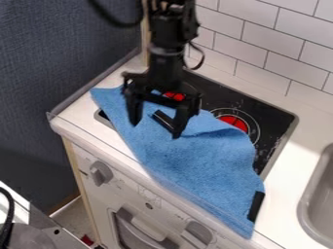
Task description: Move the cloth from top to bottom
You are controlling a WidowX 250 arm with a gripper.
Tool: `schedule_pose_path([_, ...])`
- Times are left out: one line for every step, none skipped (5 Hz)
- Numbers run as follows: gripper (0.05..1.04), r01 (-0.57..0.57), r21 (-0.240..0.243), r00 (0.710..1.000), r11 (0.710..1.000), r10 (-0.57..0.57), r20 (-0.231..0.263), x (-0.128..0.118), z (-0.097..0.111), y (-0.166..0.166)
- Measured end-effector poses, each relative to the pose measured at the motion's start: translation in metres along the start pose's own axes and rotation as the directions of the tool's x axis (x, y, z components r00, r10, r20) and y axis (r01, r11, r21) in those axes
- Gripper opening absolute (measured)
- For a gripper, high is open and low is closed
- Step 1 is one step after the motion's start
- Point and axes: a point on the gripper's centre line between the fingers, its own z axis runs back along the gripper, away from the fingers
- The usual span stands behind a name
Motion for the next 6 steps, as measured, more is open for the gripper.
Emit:
schedule_pose_path([1.0, 0.097, 0.005, 0.995, 0.995, -0.097, 0.027, 0.02, 0.014, -0.033])
schedule_pose_path([1.0, 0.228, 0.022, 0.972, 0.973, -0.229, 0.047, 0.045, 0.03, -0.076])
schedule_pose_path([1.0, 0.326, 0.003, 0.945, 0.945, -0.326, 0.037, 0.061, 0.032, -0.107])
schedule_pose_path([1.0, 0.381, 0.009, 0.924, 0.925, -0.381, 0.034, 0.069, 0.027, -0.131])
schedule_pose_path([1.0, 0.392, 0.011, 0.917, 0.92, -0.392, 0.074, 0.069, 0.031, -0.154])
schedule_pose_path([1.0, 0.37, -0.002, 0.922, 0.929, -0.367, 0.121, 0.077, 0.029, -0.154])
